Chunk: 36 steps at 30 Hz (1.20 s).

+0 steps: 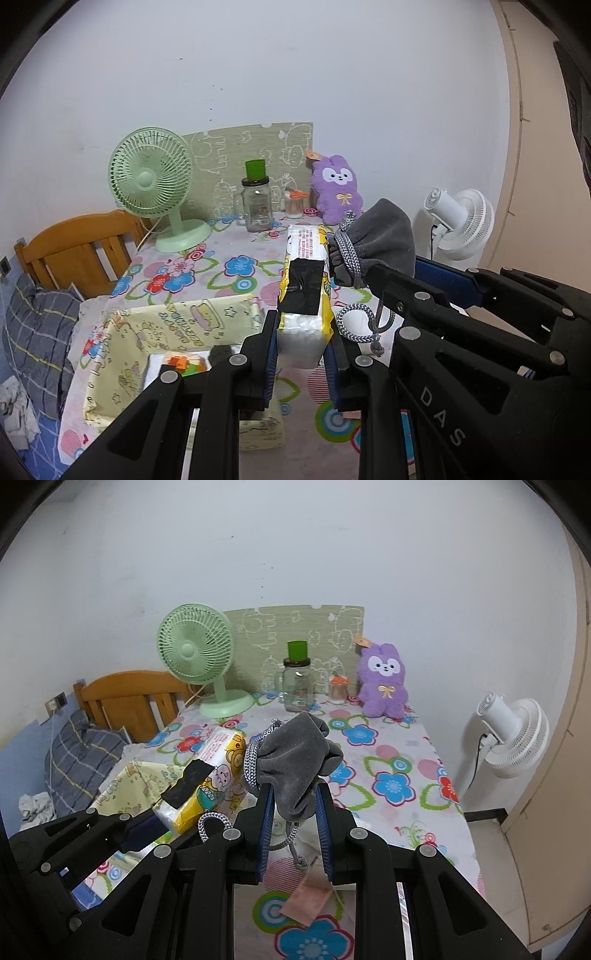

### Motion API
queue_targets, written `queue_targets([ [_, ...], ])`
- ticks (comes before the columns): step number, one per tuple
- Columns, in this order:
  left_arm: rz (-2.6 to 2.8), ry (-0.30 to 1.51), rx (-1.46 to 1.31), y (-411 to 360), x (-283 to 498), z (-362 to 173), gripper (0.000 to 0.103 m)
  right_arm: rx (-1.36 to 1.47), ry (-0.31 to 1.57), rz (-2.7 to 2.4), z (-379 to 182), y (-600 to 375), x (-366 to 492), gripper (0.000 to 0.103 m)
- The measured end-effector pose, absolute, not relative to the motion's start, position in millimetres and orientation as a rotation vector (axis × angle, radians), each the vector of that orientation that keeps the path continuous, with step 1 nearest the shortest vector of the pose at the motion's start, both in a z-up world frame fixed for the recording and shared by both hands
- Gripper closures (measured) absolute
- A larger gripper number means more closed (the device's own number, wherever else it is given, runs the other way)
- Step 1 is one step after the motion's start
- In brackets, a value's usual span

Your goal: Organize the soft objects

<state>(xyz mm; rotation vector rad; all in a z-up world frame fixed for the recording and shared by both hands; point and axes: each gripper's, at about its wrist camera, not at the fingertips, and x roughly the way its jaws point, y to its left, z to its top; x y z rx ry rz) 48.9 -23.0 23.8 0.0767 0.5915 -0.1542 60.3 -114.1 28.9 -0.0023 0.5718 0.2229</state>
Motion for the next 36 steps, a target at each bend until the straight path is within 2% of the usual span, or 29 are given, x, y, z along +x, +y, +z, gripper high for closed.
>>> queue_targets([
  [25, -0.043, 0.631, 0.026, 54, 67, 11, 0.082, -0.065, 0.607, 0.346, 23, -36, 84, 0.077],
  [36, 0.026, 0.686, 0.014, 84, 80, -9, 0.082, -0.075, 0.666, 0.430, 1, -1, 103, 0.077],
])
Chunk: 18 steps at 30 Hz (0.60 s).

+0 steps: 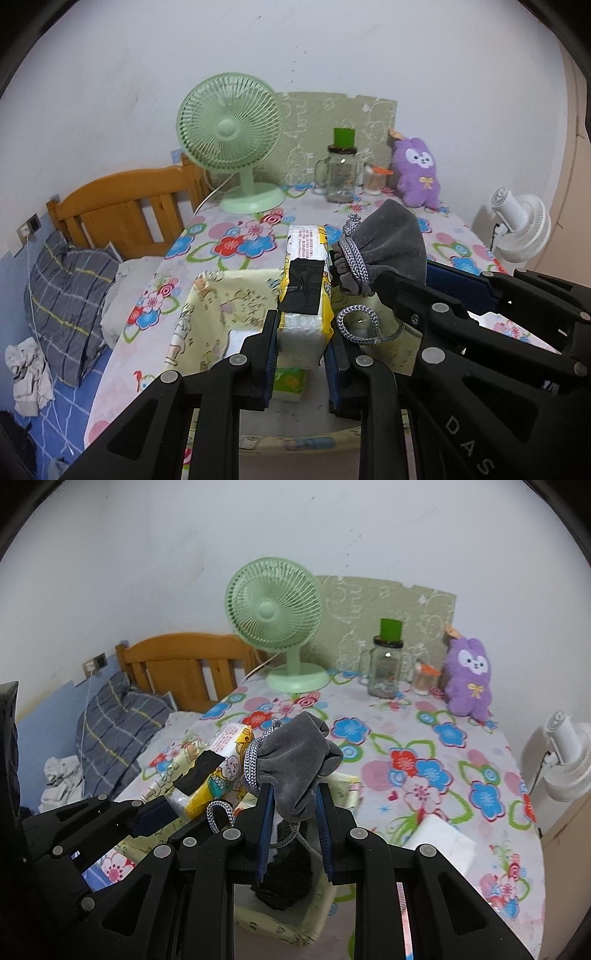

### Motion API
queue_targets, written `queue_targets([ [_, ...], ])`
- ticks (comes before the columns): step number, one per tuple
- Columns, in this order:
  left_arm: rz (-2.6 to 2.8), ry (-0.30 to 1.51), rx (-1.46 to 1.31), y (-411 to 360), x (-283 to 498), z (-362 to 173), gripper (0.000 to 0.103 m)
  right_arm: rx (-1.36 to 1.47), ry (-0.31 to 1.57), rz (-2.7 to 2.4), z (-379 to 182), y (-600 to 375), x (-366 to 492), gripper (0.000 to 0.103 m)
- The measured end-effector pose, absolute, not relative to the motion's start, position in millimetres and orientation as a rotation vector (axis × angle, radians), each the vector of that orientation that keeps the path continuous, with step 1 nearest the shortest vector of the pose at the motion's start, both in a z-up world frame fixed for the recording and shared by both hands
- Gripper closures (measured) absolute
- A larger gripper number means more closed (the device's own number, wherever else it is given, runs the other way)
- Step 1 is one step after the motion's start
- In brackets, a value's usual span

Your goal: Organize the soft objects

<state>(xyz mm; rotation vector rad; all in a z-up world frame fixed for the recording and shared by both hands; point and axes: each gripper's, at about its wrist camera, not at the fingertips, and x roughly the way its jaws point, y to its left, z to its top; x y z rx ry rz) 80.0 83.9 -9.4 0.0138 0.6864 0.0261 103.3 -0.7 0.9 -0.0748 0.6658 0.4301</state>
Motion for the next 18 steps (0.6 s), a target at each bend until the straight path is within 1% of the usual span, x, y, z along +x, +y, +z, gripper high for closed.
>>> queue_targets([
  [15, 0.077, 0.788, -0.030, 115, 95, -39, 0.080, -0.117, 0.765, 0.496, -30, 34, 124, 0.077],
  [17, 0.084, 0.797, -0.036, 117, 96, -42, 0.076, -0.119, 0.777, 0.505, -33, 37, 126, 0.077],
  [18, 0.088, 0.801, -0.038, 118, 97, -43, 0.070, -0.119, 0.784, 0.510, -34, 39, 128, 0.077],
])
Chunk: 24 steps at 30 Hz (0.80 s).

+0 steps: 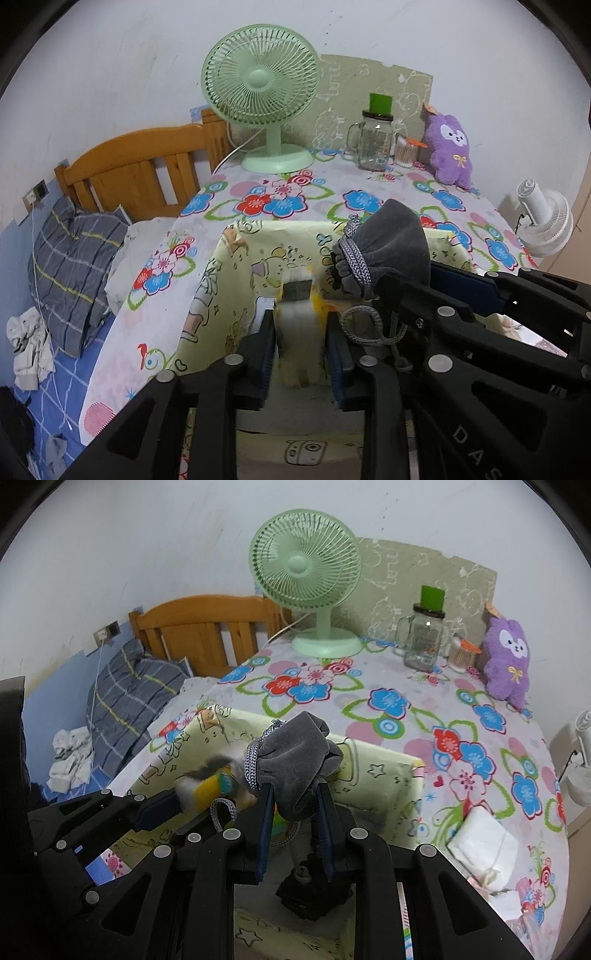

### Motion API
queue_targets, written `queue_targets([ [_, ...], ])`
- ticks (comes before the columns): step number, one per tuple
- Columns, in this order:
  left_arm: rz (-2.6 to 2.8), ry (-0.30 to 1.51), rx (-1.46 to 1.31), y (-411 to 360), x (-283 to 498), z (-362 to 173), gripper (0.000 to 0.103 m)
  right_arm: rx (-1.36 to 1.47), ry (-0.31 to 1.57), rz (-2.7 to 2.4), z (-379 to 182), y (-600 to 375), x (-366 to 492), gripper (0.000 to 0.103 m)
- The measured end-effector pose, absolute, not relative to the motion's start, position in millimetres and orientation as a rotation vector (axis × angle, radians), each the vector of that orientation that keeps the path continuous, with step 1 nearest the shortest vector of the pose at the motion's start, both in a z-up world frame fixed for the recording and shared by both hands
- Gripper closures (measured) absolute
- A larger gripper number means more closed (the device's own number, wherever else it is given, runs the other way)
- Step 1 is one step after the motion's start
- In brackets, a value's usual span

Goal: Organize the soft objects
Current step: 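Lower the yellow packet and grey pouch into the box and open both tools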

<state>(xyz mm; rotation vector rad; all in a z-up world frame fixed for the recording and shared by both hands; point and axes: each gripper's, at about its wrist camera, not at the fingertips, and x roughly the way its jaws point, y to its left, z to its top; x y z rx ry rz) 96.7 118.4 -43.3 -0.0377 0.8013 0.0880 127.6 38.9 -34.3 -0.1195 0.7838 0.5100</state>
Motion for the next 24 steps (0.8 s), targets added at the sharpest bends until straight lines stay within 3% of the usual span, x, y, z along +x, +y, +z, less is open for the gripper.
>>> queue_targets([
  [6, 0.105, 0.837, -0.055, 125, 99, -48, 0.062, -0.117, 0.814, 0.539, -41, 48, 133, 0.077],
  [10, 0.116, 0.838, -0.056, 127, 100, -48, 0.049, -0.116, 0.820, 0.556, -42, 51, 136, 0.077],
  [13, 0.119, 0.839, -0.054, 127, 100, -48, 0.044, -0.122, 0.827, 0.562, -43, 52, 137, 0.074],
  [15, 0.115, 0.842, -0.059, 127, 100, -48, 0.042, -0.129, 0.824, 0.559, -42, 52, 138, 0.067],
  [17, 0.110, 0.845, -0.063, 127, 100, -49, 0.039, -0.135, 0.818, 0.549, -41, 51, 137, 0.051],
  [19, 0.110, 0.841, -0.065, 126, 100, -47, 0.037, -0.130, 0.808, 0.541, -39, 48, 136, 0.042],
  [24, 0.101, 0.819, -0.061, 119, 97, -41, 0.029, -0.117, 0.787, 0.527, -32, 40, 134, 0.035],
])
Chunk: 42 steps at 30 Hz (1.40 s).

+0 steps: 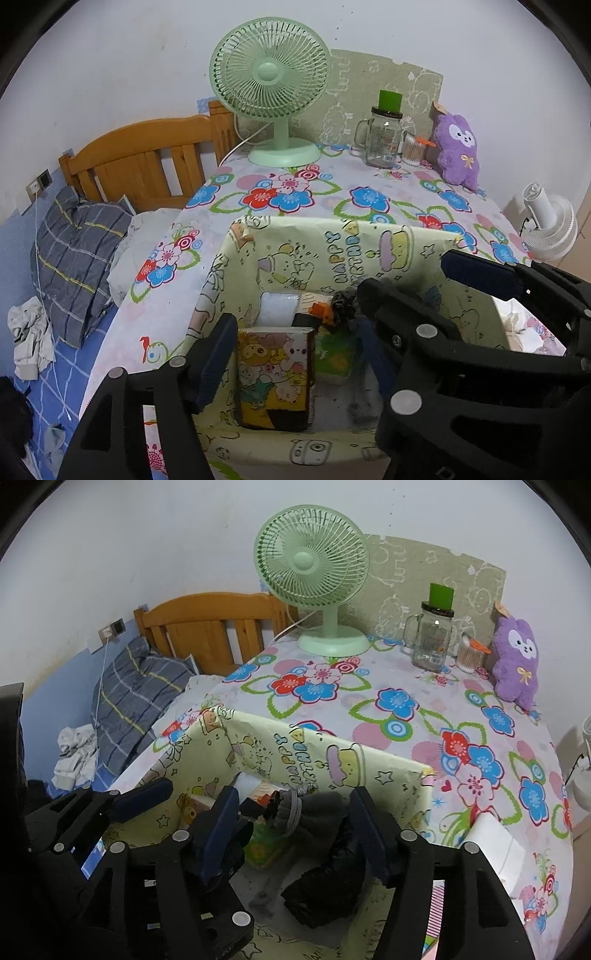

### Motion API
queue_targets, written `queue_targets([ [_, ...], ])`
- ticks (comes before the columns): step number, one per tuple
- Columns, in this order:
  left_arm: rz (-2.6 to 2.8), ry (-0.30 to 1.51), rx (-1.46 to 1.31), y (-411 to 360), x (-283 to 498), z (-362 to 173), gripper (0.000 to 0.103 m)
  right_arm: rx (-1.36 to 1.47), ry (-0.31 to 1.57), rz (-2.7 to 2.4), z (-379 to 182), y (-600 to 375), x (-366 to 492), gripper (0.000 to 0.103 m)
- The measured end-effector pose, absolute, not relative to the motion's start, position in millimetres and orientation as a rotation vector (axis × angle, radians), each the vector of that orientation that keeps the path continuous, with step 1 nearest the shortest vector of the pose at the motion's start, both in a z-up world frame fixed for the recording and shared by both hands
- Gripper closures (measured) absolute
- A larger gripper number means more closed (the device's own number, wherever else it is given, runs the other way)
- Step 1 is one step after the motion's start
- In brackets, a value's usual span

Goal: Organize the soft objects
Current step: 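Lower the yellow packet and grey pouch into the box and open both tools, then withdraw both tools from the box toward the remaining soft items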

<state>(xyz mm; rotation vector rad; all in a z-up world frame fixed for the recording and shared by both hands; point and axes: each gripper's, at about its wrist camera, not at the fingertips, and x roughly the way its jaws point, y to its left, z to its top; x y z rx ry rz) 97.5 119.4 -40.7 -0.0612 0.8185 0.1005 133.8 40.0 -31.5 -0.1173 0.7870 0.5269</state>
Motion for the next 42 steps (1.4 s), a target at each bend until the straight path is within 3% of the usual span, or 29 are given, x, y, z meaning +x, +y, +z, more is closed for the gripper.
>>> queue_targets([
  [22, 0.053, 0.692, -0.008, 76, 70, -3, 0.008, -0.067, 0.642, 0.411, 6, -12, 98, 0.009],
  [33, 0.023, 0.638, 0.025, 44, 54, 14, 0.000, -0.040, 0.582, 0.357, 21, -47, 77, 0.003],
  [42, -0.006, 0.607, 0.046, 16, 42, 22, 0.000, -0.027, 0.541, 0.302, 28, -77, 60, 0.001],
])
